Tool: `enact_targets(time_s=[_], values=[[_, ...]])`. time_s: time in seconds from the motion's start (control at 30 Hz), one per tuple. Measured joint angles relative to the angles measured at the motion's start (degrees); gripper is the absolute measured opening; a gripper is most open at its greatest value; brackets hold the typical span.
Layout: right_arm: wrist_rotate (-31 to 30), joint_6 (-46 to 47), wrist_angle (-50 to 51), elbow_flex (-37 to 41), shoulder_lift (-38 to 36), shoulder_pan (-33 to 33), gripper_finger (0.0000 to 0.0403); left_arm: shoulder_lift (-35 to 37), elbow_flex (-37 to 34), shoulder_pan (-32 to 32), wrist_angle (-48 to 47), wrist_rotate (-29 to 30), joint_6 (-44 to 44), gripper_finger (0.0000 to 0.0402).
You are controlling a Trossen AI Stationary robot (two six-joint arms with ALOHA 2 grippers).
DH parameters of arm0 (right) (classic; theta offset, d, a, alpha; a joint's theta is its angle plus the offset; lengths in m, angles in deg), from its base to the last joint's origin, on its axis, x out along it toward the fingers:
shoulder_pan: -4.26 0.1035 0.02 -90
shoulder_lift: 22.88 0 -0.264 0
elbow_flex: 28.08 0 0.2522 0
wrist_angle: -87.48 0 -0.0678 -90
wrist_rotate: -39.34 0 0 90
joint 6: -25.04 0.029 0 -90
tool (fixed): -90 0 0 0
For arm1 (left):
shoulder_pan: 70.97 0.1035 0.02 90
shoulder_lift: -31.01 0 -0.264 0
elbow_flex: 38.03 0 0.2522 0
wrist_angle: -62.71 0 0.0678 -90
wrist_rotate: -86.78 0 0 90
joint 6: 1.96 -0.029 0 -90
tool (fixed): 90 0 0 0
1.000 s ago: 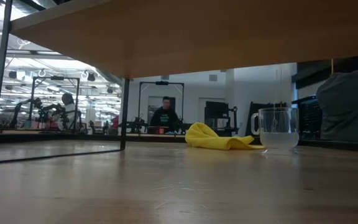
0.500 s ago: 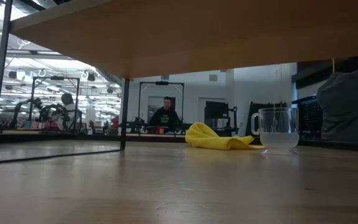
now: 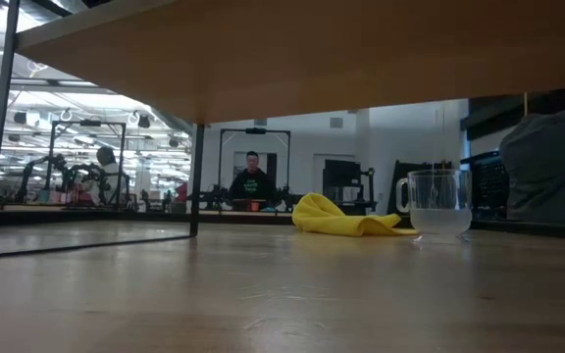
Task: Stack small to large cups/mugs on shelf
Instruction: Put the yellow mug on the shelf
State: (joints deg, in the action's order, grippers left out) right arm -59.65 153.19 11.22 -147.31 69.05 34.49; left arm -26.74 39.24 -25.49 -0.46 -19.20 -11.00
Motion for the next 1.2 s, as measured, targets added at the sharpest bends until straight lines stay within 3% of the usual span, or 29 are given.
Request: enact_targets(time_s=[0.13,1.0,1.2], values=[[3.93,0.25,-0.37,0.02,2.26,-0.03,0.0009,-0.96,-0.29,-0.04,0.11,-0.4,0.07,0.0094],[3.46,-0.01,-6.86,-0.02,8.18,1.17,0.0014,-1.56,-0.33,-0.26,1.18,-2.75,0.92,0.0094],[3.47,-1.44,-9.21,-0.02,8.25,1.44,0.0037,-1.56,-0.33,-0.26,1.34,-2.73,0.97,0.0094]])
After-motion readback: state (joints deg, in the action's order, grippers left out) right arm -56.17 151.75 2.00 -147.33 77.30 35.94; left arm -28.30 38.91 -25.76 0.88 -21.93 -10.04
